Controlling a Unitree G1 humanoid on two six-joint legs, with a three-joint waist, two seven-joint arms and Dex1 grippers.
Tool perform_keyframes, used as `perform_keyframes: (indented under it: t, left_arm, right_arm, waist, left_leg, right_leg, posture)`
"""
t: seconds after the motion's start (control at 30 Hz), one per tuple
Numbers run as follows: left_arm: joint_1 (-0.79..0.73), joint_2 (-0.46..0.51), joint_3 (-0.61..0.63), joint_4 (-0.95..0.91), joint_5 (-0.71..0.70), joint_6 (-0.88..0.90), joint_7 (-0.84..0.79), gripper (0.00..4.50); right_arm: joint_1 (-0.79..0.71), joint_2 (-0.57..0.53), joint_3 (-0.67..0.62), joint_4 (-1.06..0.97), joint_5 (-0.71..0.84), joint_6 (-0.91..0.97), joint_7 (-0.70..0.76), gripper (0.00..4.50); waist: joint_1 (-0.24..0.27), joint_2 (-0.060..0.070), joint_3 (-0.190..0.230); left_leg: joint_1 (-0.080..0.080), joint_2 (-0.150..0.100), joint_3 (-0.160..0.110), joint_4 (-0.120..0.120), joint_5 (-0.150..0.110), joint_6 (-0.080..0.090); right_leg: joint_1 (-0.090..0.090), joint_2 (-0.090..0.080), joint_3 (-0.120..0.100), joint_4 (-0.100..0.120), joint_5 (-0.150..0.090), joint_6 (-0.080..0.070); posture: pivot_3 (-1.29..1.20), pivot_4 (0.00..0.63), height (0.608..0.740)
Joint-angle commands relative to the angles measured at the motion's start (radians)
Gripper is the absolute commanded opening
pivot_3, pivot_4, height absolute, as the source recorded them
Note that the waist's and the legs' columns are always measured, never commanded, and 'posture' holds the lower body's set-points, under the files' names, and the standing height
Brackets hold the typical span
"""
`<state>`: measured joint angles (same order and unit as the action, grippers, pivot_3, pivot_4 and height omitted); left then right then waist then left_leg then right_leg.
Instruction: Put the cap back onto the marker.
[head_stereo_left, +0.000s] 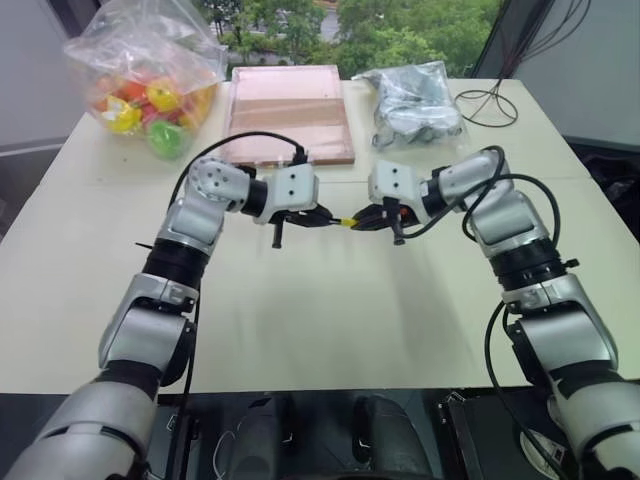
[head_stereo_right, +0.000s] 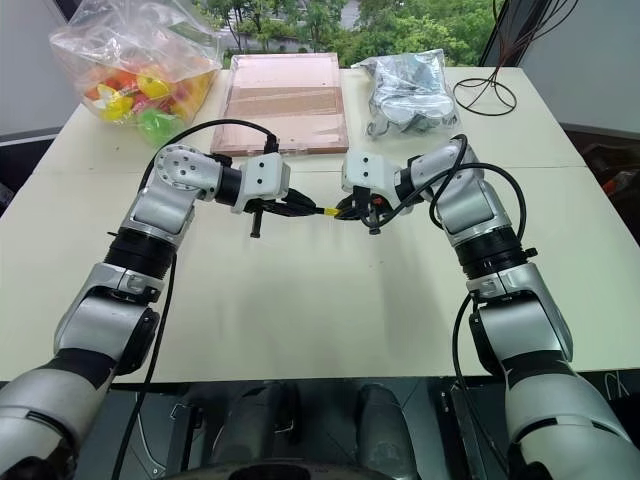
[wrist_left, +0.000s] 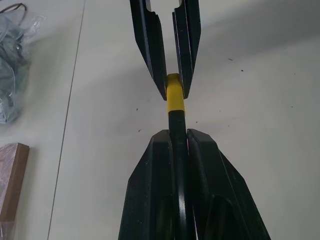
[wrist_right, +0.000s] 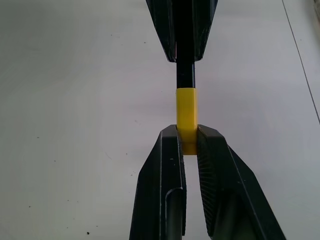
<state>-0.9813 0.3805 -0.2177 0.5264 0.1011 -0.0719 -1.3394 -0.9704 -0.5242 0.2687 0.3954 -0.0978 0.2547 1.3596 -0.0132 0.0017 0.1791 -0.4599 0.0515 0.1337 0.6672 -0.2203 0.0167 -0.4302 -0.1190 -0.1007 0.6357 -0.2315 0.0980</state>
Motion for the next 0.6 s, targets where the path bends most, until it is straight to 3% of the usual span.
perform_keyframes:
  t: [0.03,0.6]
  left_arm:
    - [-0.021,-0.057,-0.029,-0.041,-0.046,-0.031,0.01,0.0]
    - [-0.044,-0.051,-0.001,0.002,-0.058,-0.055,0.037,0.0]
  right_arm:
    - [-0.06,0.056,0.0,-0.07,0.057,-0.031,-0.004,0.15]
    - [-0.06,0.018,0.012,0.007,0.021,-0.094,-0.015,0.15]
  waist:
    - [0.0,0.0,0.0]
    - [0.0,0.0,0.0]
  left_leg:
    - [0.0,0.0,0.0,0.0,0.0,0.0]
    - [0.0,0.0,0.0,0.0,0.0,0.0]
  right_leg:
    - [0.0,0.0,0.0,0.0,0.0,0.0]
    - [0.0,0.0,0.0,0.0,0.0,0.0]
  posture:
    - [0.0,0.15,0.74]
    - [0.0,0.15,0.74]
